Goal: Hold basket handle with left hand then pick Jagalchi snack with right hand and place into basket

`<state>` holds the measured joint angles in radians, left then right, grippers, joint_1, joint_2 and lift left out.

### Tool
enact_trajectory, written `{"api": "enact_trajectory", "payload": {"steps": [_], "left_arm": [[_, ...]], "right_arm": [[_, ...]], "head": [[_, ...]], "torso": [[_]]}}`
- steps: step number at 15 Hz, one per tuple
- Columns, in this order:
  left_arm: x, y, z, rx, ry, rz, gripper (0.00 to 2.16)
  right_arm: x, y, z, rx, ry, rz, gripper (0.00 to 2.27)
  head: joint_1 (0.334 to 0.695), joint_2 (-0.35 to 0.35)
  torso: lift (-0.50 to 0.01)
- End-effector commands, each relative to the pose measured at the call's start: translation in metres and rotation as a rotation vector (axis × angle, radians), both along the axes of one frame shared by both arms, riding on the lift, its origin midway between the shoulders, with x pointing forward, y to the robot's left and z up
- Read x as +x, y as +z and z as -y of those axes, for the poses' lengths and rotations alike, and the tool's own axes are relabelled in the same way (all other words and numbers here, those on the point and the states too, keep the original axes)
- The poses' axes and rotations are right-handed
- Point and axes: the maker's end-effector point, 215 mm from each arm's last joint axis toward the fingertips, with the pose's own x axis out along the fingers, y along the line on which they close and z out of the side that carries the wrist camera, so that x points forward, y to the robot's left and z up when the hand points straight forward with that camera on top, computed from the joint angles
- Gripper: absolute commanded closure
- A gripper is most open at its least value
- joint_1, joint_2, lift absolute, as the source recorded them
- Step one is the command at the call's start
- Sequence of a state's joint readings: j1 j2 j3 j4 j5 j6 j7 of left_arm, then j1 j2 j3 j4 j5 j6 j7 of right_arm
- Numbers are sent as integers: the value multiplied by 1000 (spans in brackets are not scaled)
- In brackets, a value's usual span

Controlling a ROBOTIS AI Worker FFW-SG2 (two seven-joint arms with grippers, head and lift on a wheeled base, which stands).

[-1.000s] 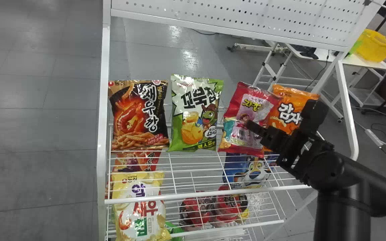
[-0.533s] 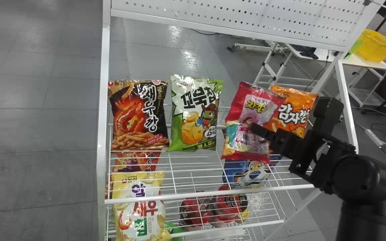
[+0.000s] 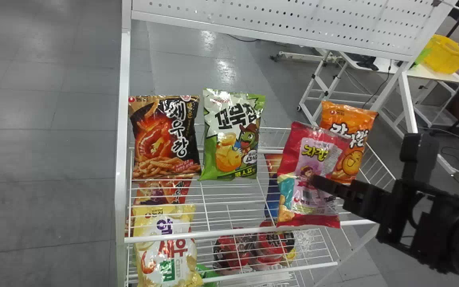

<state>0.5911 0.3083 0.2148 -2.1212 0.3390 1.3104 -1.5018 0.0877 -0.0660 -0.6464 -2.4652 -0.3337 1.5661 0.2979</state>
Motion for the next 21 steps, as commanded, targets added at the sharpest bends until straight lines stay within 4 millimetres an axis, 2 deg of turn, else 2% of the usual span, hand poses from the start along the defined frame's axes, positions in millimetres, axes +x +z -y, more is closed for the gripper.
{"api": "enact_trajectory", "payload": {"steps": [1,3,5,7,11,15,18,21], "left_arm": [[0,-1,0,-2,1,0,2138],[0,-2,2,-3,-1,-2,2138],[1,-2,2,-3,1,-2,2138],[2,-3,1,-1,3,-2,2138],[4,-4,2,-3,6,2,2138],[7,-4,2,-3,8,12,2138],[7,-3,5,-11,2,11,2138],[7,-2,6,-12,0,16,2138]], "right_arm": [[-15,15,1,-26,3,27,2250],[-24,26,3,-42,4,47,2250],[-39,27,-2,-57,23,44,2250],[-59,16,-22,-26,61,20,2250],[-86,-6,-58,62,136,-28,2253],[-109,-36,-105,129,244,-109,2250],[-132,-61,-159,216,357,-182,2250],[-145,-78,-196,287,429,-231,2253]], "head": [[695,-350],[695,-350],[695,-350],[695,-350],[695,-350],[695,-350],[695,-350],[695,-273]], "torso": [[-9],[-9],[-9],[-9],[-9],[-9],[-9],[-9]]}}
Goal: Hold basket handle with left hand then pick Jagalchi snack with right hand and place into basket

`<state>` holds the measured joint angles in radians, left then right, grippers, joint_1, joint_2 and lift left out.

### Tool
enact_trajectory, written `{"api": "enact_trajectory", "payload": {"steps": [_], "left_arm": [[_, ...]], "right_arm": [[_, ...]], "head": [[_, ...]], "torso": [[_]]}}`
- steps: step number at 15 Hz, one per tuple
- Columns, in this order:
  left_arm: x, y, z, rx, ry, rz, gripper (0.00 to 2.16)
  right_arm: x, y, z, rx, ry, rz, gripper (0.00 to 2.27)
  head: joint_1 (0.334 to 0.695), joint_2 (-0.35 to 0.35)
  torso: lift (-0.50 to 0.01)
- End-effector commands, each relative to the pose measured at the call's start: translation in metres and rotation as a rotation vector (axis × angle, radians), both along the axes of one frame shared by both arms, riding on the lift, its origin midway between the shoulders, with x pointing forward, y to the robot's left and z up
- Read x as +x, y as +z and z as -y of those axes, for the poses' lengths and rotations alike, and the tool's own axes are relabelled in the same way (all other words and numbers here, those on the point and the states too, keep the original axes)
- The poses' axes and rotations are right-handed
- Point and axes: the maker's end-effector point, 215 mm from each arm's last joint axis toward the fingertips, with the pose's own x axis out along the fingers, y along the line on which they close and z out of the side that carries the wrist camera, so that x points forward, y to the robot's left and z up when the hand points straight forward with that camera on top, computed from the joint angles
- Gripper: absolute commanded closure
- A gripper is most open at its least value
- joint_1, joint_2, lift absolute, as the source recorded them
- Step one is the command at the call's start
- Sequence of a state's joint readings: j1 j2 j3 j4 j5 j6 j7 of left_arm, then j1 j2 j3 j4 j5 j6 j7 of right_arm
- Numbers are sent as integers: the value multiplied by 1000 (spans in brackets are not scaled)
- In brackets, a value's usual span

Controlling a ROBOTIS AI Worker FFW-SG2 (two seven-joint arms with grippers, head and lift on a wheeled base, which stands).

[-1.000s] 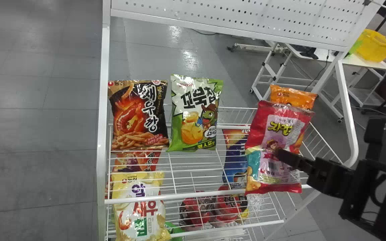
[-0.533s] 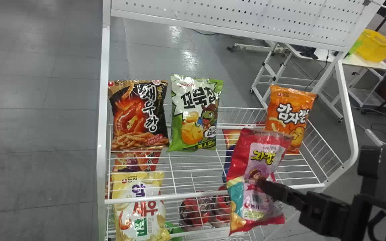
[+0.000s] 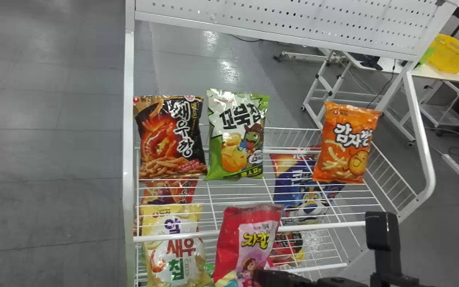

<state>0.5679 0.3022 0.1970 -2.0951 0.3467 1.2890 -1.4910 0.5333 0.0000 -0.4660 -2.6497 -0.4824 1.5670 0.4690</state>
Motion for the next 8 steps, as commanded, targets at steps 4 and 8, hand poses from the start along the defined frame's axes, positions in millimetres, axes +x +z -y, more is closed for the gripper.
{"api": "enact_trajectory", "payload": {"steps": [4,8], "left_arm": [[-1,0,1,-1,-1,-3,2138],[0,-1,0,3,1,-1,2138]], "right_arm": [[-27,-17,-71,120,137,-77,2250],[-40,-1,-111,239,221,-74,2253]], "head": [[695,-127],[695,31]], "torso": [[-9],[-9]]}}
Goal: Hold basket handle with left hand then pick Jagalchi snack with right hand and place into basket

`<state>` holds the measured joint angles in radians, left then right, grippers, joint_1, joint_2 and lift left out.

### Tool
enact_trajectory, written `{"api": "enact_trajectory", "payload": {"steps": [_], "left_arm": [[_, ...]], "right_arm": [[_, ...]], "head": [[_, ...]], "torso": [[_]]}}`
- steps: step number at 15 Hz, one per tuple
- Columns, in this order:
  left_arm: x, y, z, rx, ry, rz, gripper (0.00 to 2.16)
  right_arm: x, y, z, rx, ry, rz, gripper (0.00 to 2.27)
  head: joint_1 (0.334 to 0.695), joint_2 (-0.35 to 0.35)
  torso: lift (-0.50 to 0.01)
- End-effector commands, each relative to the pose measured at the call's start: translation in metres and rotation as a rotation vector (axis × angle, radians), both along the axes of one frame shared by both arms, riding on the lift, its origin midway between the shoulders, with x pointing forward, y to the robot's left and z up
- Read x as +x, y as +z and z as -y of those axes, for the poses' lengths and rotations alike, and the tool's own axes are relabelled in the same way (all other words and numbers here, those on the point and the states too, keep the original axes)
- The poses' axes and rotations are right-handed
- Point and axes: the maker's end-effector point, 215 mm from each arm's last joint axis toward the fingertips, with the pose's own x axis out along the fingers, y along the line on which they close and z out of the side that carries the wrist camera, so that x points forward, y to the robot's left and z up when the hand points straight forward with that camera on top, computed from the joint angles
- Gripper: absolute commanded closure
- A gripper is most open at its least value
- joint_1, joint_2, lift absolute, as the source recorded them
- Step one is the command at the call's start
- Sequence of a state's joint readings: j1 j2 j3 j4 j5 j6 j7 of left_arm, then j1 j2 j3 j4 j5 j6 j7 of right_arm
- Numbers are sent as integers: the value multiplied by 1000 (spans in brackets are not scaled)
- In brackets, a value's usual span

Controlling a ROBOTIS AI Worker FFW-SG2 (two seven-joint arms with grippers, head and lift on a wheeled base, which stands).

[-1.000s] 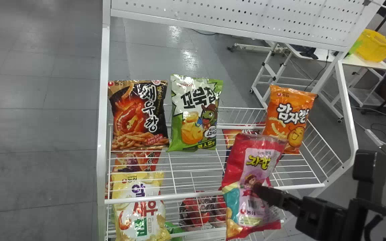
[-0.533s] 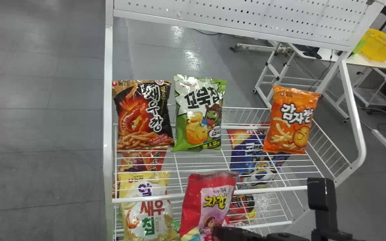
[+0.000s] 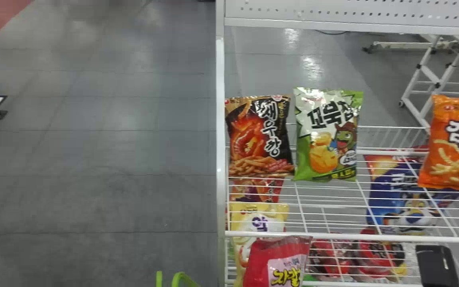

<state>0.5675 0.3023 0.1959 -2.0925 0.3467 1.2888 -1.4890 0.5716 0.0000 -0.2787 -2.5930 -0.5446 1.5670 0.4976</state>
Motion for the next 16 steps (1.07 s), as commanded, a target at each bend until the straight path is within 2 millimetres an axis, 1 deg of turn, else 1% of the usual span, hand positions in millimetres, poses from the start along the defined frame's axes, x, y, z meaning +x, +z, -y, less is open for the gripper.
{"api": "enact_trajectory", "payload": {"steps": [1,3,6,8,9,10,11,12,13,16], "left_arm": [[0,-1,0,2,0,0,2138],[2,1,1,-2,0,5,2138],[3,1,1,1,-1,7,2138],[3,1,1,2,0,7,2138],[3,0,1,4,0,7,2138],[3,1,1,2,0,7,2135],[3,1,1,2,0,7,2135],[3,0,1,4,0,6,2138],[3,0,1,2,3,5,2135],[2,-1,1,0,4,1,2138]], "right_arm": [[-6,10,-16,58,33,0,2250],[-12,5,-25,91,47,-27,2250],[-26,-15,-43,163,77,-113,2250],[-41,-34,-67,221,119,-193,2250],[-50,-41,-76,245,135,-229,2246],[-55,-46,-85,259,153,-253,2071],[-60,-52,-90,247,165,-267,1413],[-63,-58,-92,231,172,-277,400],[-65,-64,-92,204,175,-283,-2],[-66,-69,-86,189,163,-288,53]], "head": [[695,63],[695,122],[695,160],[695,200],[695,258],[695,295],[695,327],[695,350],[695,350],[695,350]], "torso": [[-9],[-9],[-9],[-9],[-9],[-9],[-9],[-9],[-9],[-9]]}}
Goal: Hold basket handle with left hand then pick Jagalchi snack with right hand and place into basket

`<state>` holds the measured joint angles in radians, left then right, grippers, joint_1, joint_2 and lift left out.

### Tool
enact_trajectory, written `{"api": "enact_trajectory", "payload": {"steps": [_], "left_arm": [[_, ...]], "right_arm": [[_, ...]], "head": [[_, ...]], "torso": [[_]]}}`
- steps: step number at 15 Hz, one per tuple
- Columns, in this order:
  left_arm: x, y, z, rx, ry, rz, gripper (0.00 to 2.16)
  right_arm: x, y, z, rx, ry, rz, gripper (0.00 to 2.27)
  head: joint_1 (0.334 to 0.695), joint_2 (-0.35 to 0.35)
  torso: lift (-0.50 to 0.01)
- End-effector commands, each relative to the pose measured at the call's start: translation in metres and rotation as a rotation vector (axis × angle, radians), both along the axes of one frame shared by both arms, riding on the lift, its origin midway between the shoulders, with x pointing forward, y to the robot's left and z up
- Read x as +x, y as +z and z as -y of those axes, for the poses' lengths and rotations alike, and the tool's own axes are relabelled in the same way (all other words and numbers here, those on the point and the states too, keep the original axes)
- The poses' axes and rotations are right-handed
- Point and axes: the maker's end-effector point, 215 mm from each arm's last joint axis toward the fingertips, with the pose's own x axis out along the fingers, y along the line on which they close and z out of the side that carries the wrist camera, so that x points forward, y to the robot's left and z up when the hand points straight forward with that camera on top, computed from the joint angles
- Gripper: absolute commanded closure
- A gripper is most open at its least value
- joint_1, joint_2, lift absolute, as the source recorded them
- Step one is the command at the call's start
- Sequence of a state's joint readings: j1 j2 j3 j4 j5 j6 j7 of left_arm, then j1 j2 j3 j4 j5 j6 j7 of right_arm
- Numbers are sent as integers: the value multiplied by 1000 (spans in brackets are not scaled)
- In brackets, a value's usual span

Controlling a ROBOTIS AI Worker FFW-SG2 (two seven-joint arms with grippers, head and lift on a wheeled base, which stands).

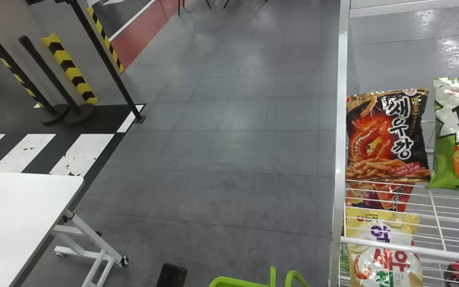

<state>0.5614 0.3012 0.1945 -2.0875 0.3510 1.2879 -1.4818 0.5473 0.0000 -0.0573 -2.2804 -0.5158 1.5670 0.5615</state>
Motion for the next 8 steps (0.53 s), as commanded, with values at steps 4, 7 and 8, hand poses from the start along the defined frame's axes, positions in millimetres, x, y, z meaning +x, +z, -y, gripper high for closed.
{"api": "enact_trajectory", "payload": {"steps": [4,7,8], "left_arm": [[0,-1,-1,1,1,-4,2138],[-1,-2,-1,2,2,-7,2138],[-1,-3,-1,1,4,-8,2138]], "right_arm": [[18,-7,47,-75,-94,16,63],[11,-20,83,-115,-166,-18,63],[27,-21,97,-130,-214,41,63]], "head": [[695,350],[695,223],[695,185]], "torso": [[-9],[-9],[-9]]}}
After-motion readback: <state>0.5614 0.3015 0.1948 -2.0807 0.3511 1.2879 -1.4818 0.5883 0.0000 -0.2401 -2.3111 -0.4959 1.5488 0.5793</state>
